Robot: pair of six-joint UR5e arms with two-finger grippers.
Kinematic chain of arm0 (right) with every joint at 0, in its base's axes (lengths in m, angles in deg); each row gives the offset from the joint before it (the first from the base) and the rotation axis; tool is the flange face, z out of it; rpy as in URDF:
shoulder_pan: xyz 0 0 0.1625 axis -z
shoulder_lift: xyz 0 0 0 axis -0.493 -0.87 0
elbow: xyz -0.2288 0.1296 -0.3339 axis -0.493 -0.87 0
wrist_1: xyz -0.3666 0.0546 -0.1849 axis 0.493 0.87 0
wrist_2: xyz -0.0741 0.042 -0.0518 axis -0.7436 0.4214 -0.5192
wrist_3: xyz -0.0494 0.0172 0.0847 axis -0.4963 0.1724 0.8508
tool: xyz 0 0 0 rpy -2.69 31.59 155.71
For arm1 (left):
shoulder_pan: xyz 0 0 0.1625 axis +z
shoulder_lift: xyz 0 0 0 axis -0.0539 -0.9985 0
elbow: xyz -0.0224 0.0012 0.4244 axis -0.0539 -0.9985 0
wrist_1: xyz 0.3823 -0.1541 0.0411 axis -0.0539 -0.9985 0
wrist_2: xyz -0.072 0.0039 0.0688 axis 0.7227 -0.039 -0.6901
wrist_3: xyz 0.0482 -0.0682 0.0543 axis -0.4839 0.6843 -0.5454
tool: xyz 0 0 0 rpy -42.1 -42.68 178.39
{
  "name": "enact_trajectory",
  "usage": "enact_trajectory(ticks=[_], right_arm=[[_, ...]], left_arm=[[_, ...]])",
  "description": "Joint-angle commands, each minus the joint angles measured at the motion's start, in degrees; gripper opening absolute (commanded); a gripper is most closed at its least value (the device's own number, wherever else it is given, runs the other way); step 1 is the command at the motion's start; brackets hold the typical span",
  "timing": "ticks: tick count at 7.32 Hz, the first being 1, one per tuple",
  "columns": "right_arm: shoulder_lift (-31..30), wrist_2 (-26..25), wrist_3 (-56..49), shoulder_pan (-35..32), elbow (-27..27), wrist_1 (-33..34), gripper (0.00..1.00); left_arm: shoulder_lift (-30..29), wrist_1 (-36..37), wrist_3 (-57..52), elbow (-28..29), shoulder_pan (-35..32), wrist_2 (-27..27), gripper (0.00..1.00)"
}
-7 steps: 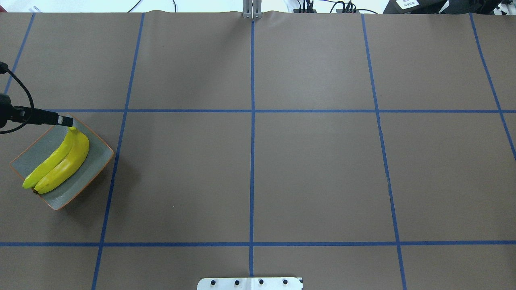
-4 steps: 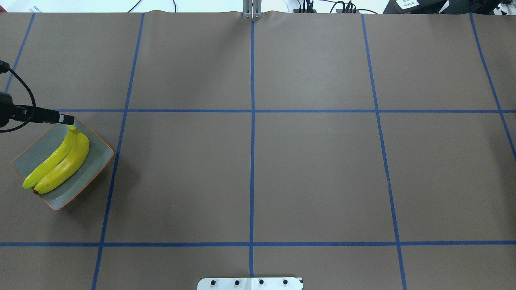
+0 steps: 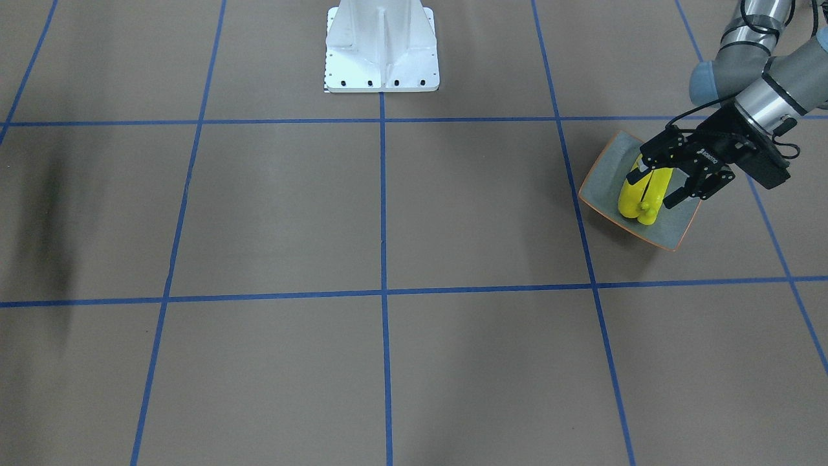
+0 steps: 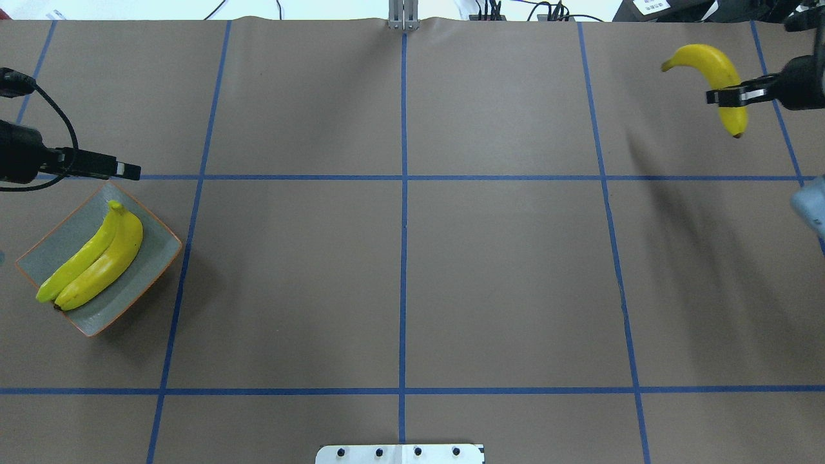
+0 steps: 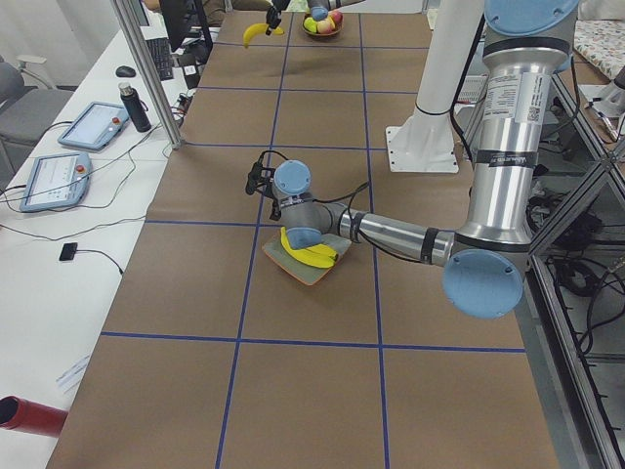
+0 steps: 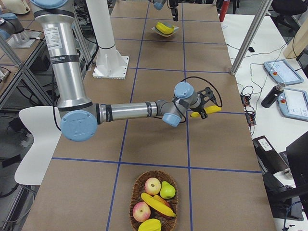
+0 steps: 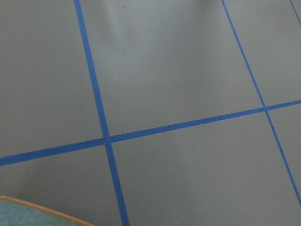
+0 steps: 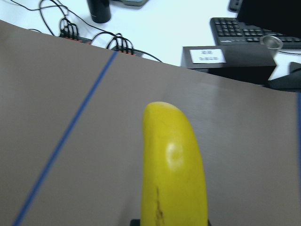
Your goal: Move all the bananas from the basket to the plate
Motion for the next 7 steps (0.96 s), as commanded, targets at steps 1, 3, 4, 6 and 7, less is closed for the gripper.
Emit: enact_trajectory(ticks=[1,3,4,6,7], right_arm=[[7.29,-11.39,12.03,13.26,1.85,0.09,0.00],[13.10,-21.31,24.52,22.40,3.61,0.79,0.00],[15.30,-27.64,25.26,27.15,4.14,0.88,0.00],[23.01,-32.77,26.14,31.22,5.71,10.74,0.00],[26.62,-33.32,26.15,32.28,7.90,18.47,0.00]], left_arm=[[-5.33,0.17,7.49,0.13,0.62,0.01,1.00],[-10.34,0.00,13.47,1.18,2.02,0.01,1.00],[-12.10,-0.09,16.81,1.01,2.21,0.01,1.00],[-16.66,-0.62,32.67,0.49,2.30,-0.26,1.00],[-18.60,-0.62,40.40,0.40,2.91,-4.17,1.00]])
